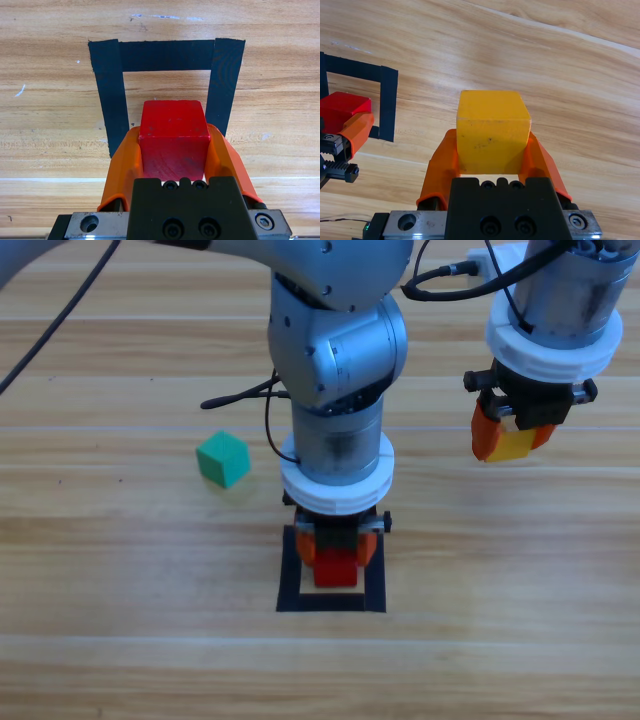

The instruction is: Stack the blocks in the rectangular block: red at the bottom, yellow in the middle, green on top

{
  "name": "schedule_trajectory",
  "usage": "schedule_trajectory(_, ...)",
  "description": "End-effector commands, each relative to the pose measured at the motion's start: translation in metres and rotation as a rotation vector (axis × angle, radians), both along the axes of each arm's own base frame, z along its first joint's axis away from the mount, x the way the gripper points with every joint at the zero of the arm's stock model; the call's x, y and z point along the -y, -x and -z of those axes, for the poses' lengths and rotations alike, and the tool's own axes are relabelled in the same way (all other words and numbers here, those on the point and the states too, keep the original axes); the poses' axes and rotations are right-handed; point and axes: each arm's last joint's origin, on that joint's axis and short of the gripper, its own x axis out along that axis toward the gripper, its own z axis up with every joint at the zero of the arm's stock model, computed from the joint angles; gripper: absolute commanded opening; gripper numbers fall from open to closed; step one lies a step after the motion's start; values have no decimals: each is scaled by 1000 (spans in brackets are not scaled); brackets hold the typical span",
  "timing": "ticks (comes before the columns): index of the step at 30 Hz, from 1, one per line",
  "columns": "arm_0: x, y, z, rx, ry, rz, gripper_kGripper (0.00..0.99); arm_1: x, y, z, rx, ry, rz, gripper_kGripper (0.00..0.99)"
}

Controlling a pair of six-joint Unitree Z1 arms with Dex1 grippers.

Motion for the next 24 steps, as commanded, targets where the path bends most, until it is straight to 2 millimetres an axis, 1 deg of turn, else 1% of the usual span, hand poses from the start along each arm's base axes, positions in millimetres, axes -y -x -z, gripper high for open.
schedule_trajectory(1, 9, 4, 26, -50, -39, 0, 0, 11, -7, 6, 0, 15, 41, 0)
schedule_trajectory(12, 10, 4, 30, -52, -47, -3, 2, 11, -7, 6, -1, 14, 37, 0)
schedule_trajectory(13, 11, 4, 29, -51, -44, -2, 34, 11, -7, 6, -2, 15, 36, 0)
schedule_trajectory(14, 11, 4, 30, -51, -44, -2, 100, 11, -7, 6, -2, 15, 36, 0)
schedule_trajectory(15, 14, 5, 30, -51, -40, 1, 245, 11, -7, 6, -2, 15, 36, 0)
schedule_trajectory(16, 16, 6, 30, -49, -38, 4, 517, 12, -7, 7, -3, 16, 36, 0)
schedule_trajectory(17, 17, 7, 30, -49, -38, 4, 891, 12, -6, 6, -2, 15, 36, 0)
schedule_trajectory(18, 18, 8, 31, -49, -39, 4, 979, 12, -6, 6, -2, 15, 36, 0)
schedule_trajectory(24, 17, 8, 31, -49, -43, 4, 990, 12, -6, 6, -2, 15, 36, 0)
